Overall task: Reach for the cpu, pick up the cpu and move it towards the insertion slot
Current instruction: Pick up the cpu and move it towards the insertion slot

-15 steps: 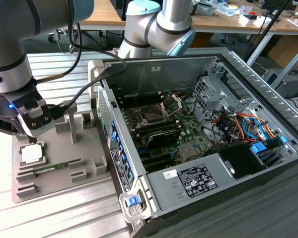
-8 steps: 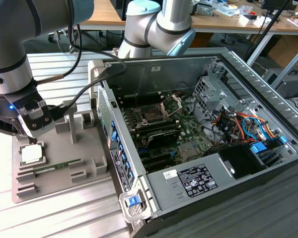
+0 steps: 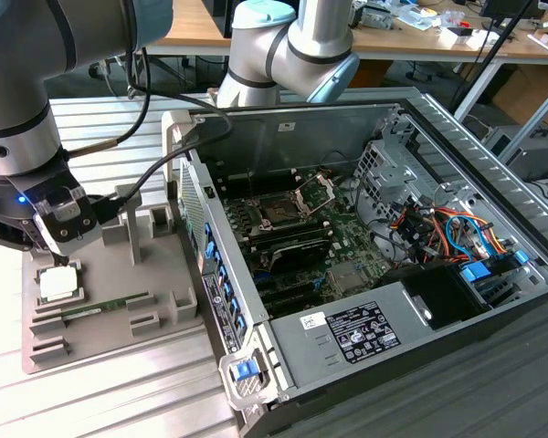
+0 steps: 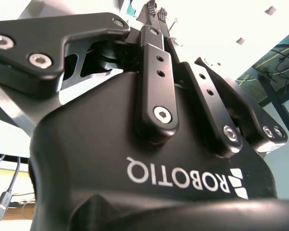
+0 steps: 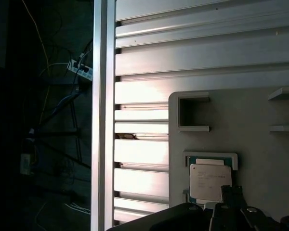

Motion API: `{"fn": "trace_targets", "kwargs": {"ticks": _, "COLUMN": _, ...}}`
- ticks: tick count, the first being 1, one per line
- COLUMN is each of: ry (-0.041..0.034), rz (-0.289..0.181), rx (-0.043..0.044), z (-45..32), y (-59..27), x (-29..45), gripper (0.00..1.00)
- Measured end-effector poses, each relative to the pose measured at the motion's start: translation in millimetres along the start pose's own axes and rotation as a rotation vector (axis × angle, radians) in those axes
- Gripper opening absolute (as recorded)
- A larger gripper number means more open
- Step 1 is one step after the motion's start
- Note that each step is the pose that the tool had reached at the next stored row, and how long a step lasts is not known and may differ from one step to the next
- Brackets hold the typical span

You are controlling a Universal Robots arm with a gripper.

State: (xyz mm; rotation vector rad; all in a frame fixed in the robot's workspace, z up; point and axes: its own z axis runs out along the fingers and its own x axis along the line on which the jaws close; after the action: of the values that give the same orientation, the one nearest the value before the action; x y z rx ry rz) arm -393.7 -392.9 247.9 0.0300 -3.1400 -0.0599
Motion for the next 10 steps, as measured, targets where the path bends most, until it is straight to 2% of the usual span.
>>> {"fn": "trace_targets", "kwargs": {"ticks": 10, "ry": 0.0, "rz": 0.0, "rx": -0.0001, "z": 4.2, "y": -0.2, "x": 0.0, "gripper": 0.1}}
